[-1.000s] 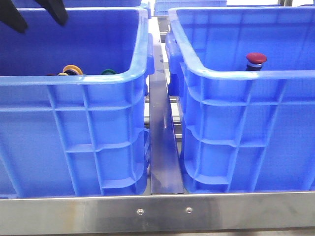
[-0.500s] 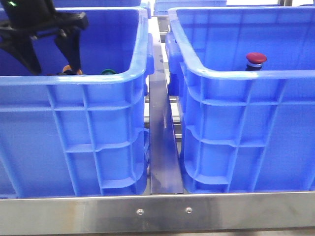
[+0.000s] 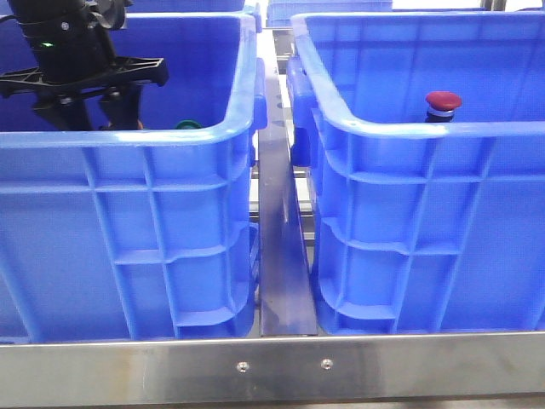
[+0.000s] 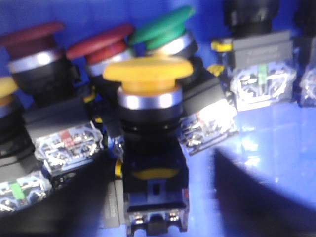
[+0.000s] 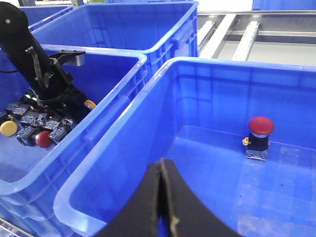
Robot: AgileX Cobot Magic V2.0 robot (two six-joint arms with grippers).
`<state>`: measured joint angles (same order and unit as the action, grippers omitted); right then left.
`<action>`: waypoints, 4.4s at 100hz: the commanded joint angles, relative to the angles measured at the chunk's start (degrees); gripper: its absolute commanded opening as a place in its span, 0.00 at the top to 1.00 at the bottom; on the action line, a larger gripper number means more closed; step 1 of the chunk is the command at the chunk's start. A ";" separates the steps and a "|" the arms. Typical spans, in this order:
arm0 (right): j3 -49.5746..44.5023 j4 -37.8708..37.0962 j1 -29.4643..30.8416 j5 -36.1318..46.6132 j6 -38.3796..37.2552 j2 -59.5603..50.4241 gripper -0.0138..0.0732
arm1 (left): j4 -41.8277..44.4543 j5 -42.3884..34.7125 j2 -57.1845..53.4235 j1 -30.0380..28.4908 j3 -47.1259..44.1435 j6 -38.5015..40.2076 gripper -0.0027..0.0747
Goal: Pick red and yellow buttons and place in box
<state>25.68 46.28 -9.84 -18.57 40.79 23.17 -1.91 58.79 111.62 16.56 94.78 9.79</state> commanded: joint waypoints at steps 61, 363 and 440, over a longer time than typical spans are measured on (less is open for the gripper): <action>1.41 0.94 0.11 2.49 0.25 0.15 0.89 | -0.61 -9.13 -16.49 2.94 -1.06 0.65 0.99; 49.08 42.00 -2.27 -42.24 -0.16 66.21 0.61 | -2.80 -22.18 -32.69 25.76 -17.00 -2.32 0.86; 43.80 33.96 14.11 -31.53 14.74 56.88 0.61 | -2.80 -22.18 -32.69 25.76 -17.00 -2.36 0.25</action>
<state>70.19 78.80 2.31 -54.06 50.82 85.16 -3.95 40.08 80.83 41.83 76.16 7.35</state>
